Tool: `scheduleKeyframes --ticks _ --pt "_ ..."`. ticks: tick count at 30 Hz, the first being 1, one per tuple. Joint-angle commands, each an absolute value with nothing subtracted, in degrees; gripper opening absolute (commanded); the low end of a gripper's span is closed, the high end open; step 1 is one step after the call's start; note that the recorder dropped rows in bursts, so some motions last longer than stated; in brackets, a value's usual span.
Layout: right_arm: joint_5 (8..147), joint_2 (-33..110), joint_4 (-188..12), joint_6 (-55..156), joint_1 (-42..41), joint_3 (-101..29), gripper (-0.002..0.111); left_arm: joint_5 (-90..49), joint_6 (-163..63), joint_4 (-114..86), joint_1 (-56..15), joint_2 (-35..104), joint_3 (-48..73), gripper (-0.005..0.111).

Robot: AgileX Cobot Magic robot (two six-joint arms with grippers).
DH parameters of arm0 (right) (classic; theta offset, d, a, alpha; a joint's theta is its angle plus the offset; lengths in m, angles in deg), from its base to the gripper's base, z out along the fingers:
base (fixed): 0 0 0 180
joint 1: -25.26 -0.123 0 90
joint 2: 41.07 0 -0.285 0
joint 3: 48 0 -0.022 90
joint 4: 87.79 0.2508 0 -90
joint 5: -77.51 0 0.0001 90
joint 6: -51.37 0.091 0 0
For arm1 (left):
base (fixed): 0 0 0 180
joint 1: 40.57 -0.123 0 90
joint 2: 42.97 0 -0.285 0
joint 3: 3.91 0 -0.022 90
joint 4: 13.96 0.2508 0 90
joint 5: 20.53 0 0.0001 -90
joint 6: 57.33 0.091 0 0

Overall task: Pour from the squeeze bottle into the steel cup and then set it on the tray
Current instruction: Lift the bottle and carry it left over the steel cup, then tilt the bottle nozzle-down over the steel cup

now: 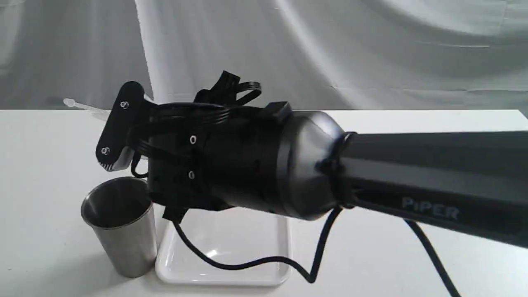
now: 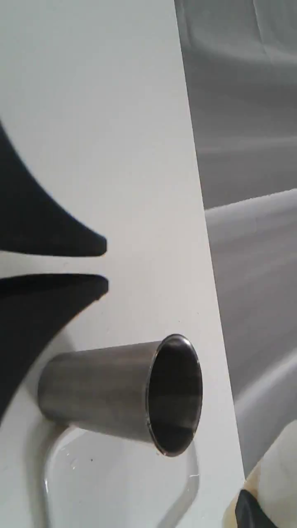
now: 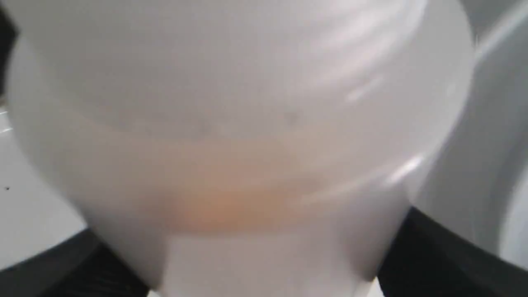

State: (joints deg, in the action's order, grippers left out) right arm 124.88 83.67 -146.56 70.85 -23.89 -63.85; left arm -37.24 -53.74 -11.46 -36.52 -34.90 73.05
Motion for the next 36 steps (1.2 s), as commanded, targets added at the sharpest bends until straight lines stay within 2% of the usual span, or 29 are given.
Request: scheduleKeyframes --ticks 1,20,36 --pt "125.0 83.73 -150.24 72.02 -23.98 -64.59 0.042 -36.87 -53.84 -11.43 -36.34 -35.19 73.3 0.008" --pt "136.39 88.9 -160.2 79.05 -24.53 -64.59 0.042 -36.87 -53.84 -11.43 -36.34 -35.19 73.3 0.008" --pt "137.86 89.13 -161.24 80.11 -27.59 -64.59 0.042 -36.87 -53.84 -11.43 -36.34 -35.19 73.3 0.008"
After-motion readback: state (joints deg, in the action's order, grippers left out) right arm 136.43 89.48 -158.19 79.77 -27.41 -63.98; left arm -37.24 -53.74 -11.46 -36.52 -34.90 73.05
